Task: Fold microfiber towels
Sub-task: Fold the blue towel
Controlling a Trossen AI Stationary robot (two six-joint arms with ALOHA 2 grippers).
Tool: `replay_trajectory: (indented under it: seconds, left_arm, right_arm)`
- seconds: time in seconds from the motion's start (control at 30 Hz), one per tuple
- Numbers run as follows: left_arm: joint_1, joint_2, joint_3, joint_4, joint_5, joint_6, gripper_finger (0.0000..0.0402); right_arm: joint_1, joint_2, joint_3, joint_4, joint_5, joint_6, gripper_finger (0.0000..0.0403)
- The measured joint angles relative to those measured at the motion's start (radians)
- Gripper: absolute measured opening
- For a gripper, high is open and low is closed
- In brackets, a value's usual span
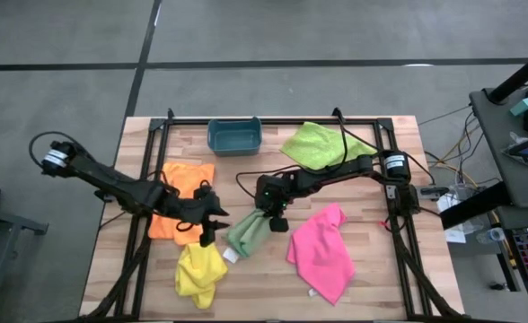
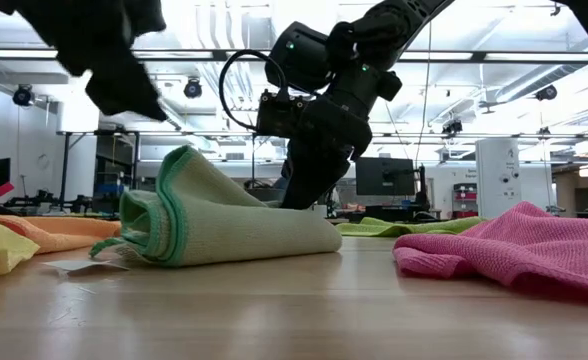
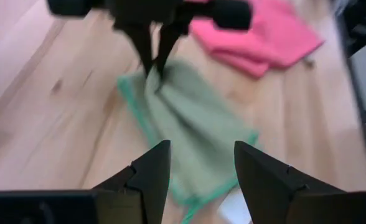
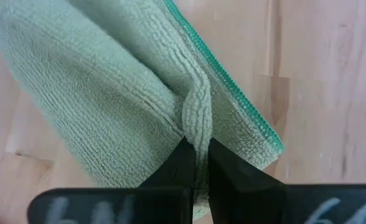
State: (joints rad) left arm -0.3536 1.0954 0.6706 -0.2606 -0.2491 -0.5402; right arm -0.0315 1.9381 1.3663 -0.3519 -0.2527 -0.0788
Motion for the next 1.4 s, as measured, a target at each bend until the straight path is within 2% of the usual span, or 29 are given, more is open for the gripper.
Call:
replay_trajectory:
  seconds: [0.1, 0.27, 0.43, 0.57, 0.7, 0.9, 1.03, 1.2, 1.3, 1.4]
  left_arm:
    - [-0.018, 0.032, 0.002, 0.09, -0.009, 0.004, 0.0162]
    - [-0.052, 0.148, 0.019, 0.124, -0.011, -0.005, 0.0162]
    - [-0.077, 0.296, 0.096, 0.119, 0.008, -0.005, 0.0162]
    - [-0.081, 0.377, 0.167, 0.075, 0.032, -0.006, 0.0162]
    - [-0.08, 0.431, 0.221, -0.037, 0.027, -0.055, 0.0162]
    - [-0.08, 0.472, 0.241, -0.087, 0.005, -0.133, 0.0158]
    - [-0.08, 0.473, 0.241, -0.09, 0.001, -0.134, 0.0117]
    - [-0.08, 0.472, 0.241, -0.121, -0.002, -0.1, 0.0014]
    - [-0.08, 0.468, 0.24, -0.189, -0.029, -0.1, 0.0004]
    - [-0.08, 0.454, 0.239, -0.248, -0.062, -0.106, 0.0002]
  right_arm:
    - [0.0, 0.0, 0.0, 0.0, 0.002, 0.0, 0.0013]
    - [0.0, 0.0, 0.0, 0.003, 0.003, 0.0, 0.0013]
    - [0.0, 0.0, 0.0, 0.007, 0.018, 0.005, 0.0013]
    - [0.0, 0.0, 0.0, 0.015, 0.019, 0.016, 0.0013]
    - [0.0, -0.001, 0.0, 0.016, 0.019, 0.018, 0.0013]
    - [0.0, -0.001, 0.0, 0.021, 0.019, 0.043, 0.0013]
    - [0.0, -0.001, 0.0, 0.022, 0.019, 0.044, 0.0013]
    - [0.0, -0.009, 0.0, 0.02, 0.017, 0.056, 0.0013]
    - [-0.002, -0.017, 0.0, 0.018, 0.01, 0.061, 0.0019]
    - [-0.004, -0.023, 0.0, 0.017, 0.009, 0.065, 0.0045]
